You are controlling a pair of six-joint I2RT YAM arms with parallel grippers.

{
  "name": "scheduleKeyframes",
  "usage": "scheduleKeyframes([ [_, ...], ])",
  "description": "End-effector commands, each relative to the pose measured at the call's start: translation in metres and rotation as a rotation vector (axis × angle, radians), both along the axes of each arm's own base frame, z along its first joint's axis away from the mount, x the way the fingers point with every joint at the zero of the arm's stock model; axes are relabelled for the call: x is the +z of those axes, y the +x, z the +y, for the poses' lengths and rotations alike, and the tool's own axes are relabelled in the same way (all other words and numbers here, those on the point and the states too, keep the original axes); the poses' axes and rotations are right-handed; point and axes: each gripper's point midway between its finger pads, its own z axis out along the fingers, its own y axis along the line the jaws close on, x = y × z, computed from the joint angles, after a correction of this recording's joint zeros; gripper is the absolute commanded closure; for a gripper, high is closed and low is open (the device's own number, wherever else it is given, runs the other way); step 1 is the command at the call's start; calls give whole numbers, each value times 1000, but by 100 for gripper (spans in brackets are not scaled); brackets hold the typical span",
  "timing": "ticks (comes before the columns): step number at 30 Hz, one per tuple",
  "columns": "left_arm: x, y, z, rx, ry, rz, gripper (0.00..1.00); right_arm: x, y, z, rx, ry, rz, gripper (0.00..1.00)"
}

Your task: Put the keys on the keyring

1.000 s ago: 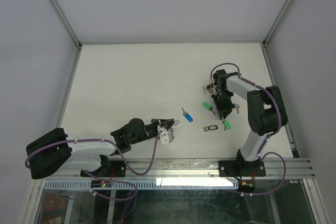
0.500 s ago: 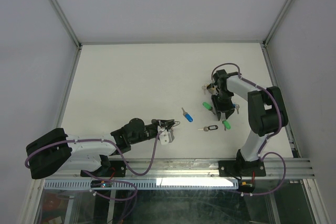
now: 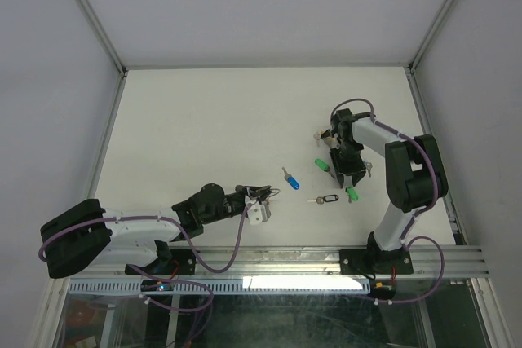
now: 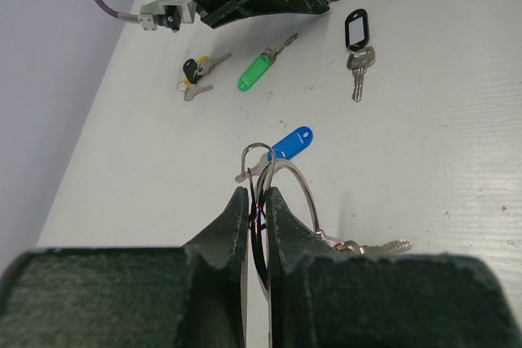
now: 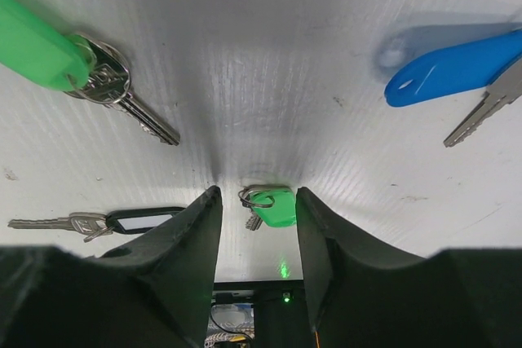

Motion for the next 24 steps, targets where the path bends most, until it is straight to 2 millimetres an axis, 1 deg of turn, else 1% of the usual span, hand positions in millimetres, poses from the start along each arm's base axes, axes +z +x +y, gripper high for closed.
scheduleKeyframes([
  [1,35,3,-10,-22,-87,-55,100,10,3,-3,-37,-13,-19,56],
  [6,36,3,-10,-23,-87,-56,100,10,3,-1,-50,-8,-11,61],
  [12,36,3,-9,-22,-86,-57,100,5,0,1,-54,2,16,67],
  [21,36,3,-9,-21,-85,-57,100,6,2,-1,-47,-9,-4,71],
  [24,37,3,-9,-21,-86,-58,100,7,3,0,-41,4,-16,75],
])
